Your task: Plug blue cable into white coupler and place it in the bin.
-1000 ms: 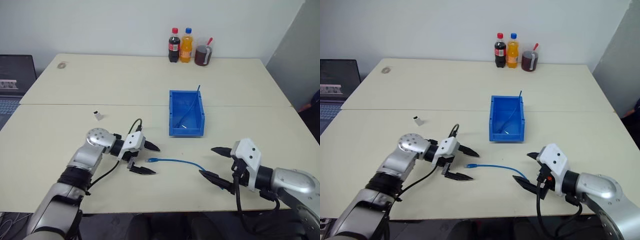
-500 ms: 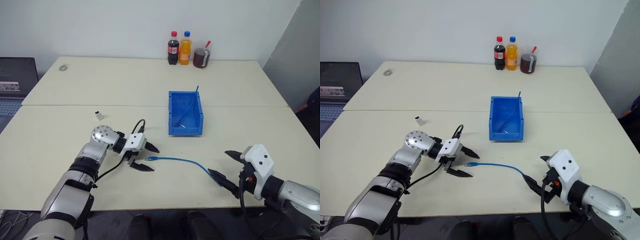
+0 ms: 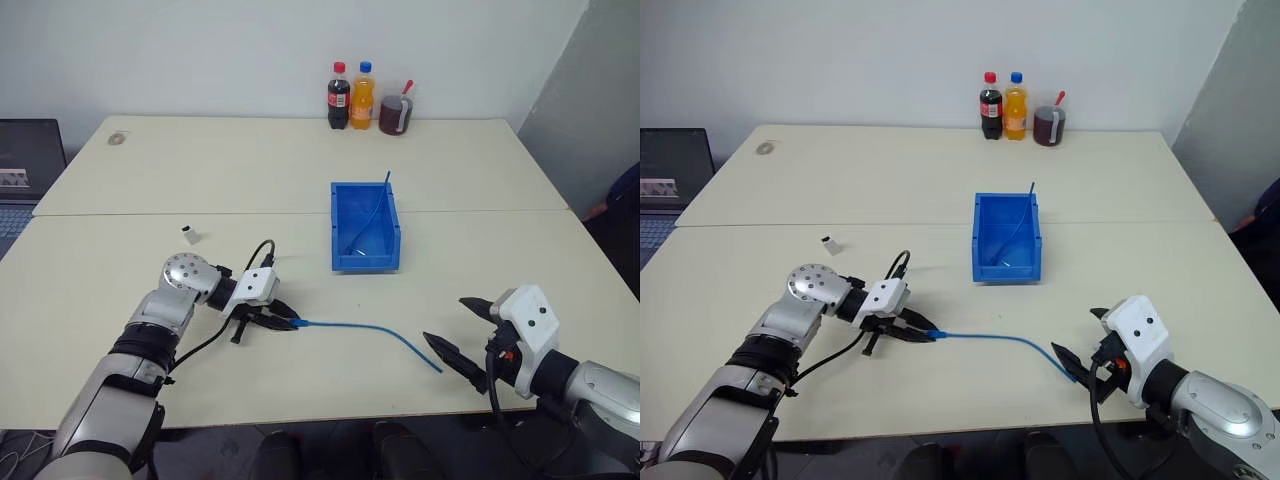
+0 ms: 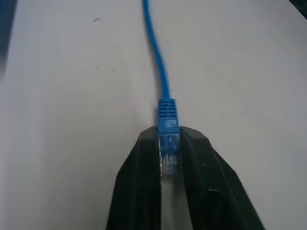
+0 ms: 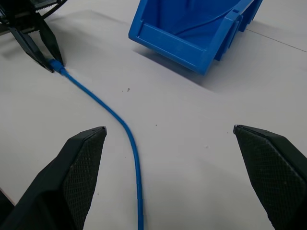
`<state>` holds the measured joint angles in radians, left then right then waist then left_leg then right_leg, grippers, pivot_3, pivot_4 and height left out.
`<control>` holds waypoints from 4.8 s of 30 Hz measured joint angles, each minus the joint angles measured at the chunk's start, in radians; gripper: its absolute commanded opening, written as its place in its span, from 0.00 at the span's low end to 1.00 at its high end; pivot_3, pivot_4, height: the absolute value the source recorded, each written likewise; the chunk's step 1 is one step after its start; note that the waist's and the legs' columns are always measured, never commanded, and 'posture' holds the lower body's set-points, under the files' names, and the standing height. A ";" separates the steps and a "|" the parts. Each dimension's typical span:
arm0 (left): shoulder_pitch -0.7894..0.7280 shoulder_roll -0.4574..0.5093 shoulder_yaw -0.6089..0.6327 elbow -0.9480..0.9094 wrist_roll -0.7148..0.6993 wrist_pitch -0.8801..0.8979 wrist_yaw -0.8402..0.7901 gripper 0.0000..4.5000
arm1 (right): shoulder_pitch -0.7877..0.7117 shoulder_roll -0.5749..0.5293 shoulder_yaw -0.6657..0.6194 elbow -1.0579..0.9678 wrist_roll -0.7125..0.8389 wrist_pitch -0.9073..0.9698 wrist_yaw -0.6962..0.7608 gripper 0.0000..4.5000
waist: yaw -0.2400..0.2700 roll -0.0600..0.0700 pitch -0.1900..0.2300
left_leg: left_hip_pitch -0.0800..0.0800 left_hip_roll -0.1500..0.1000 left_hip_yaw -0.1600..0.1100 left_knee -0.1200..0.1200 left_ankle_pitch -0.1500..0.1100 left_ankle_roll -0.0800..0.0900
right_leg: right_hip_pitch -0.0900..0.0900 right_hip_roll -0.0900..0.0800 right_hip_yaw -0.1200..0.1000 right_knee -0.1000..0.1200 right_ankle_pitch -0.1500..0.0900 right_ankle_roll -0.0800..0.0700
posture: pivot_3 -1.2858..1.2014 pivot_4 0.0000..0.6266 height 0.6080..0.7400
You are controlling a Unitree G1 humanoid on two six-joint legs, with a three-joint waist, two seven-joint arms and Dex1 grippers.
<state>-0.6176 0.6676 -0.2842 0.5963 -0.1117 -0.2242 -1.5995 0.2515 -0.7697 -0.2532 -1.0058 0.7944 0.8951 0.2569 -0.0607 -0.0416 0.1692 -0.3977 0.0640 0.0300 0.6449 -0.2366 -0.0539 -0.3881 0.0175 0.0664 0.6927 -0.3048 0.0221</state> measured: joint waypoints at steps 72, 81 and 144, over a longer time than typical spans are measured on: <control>-0.032 -0.212 0.358 -0.525 -1.489 1.803 1.005 0.24 | -0.246 0.069 0.326 0.075 1.111 -0.428 -0.585 0.02 | 0.031 -0.002 0.002 | -0.016 -0.002 -0.023 0.002 0.000 0.000 | -0.001 -0.003 -0.020 -0.010 0.002 -0.002 | 0.52 0.24 1.00; 0.007 -0.054 0.317 -0.674 -1.382 1.773 0.822 0.69 | -0.264 0.011 0.309 0.134 1.121 -0.392 -0.529 0.02 | 0.028 0.000 0.002 | -0.016 -0.002 -0.024 0.002 0.001 -0.001 | -0.001 -0.003 -0.020 -0.010 0.002 -0.003 | 0.52 0.24 1.00; -0.155 -0.516 0.602 0.206 -0.002 0.282 1.947 0.99 | -0.346 -0.083 0.079 0.414 0.995 -0.146 -0.376 0.02 | 0.058 0.004 0.001 | -0.019 -0.005 -0.016 0.005 0.004 0.001 | 0.000 -0.005 -0.024 -0.011 0.010 0.000 | 0.52 0.24 1.00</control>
<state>-0.7731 0.1515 0.3178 0.8022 -0.1141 0.0580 0.3472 -0.0949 -0.8527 -0.1745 -0.5914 1.7895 0.7488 -0.1190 -0.0022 -0.0378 0.1699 -0.4164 0.0592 0.0138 0.6496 -0.2329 -0.0532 -0.3884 0.0124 0.0420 0.6812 -0.2951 0.0221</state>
